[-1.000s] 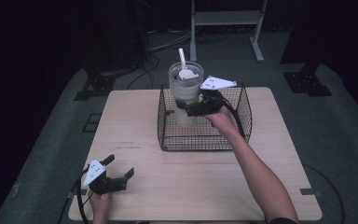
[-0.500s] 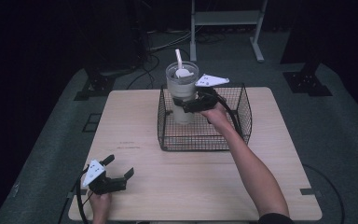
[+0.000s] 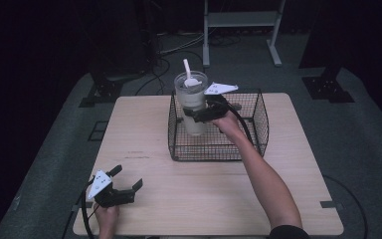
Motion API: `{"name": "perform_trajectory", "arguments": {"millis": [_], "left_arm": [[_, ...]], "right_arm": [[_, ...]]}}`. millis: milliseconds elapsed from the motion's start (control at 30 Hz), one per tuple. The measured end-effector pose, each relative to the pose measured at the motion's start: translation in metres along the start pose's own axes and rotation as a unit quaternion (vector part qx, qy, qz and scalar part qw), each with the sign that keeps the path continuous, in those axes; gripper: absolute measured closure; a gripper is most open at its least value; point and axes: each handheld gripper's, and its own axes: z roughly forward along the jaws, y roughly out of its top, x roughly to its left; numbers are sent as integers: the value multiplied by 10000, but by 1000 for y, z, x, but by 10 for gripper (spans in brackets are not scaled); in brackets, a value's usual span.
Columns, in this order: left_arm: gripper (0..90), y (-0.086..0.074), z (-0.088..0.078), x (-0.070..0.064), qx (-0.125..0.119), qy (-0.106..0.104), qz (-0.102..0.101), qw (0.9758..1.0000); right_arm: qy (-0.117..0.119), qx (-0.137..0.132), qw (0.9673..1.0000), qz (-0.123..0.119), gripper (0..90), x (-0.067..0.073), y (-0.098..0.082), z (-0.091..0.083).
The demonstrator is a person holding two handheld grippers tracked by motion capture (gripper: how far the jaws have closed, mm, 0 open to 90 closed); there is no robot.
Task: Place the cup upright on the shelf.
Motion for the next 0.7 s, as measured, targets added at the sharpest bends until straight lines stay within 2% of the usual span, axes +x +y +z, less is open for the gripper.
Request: {"name": "perform_trajectory", "arguments": {"millis": [167,300,400,700], "left_arm": [[0,0,0,0,-9,-10,-24,10000],[0,0,0,0,-5,-10,-26,10000],[0,0,0,0,-4,-8,-24,10000],[0,0,0,0,-30,-28,-36,10000]], "right_arm": [[-5,72,10000,59,87,-5,3,4],[38,108,9999,-74,87,-7,9,5],[93,119,9999,-74,87,-8,9,7],[192,287,9994,5,87,-13,-6,19]]}}
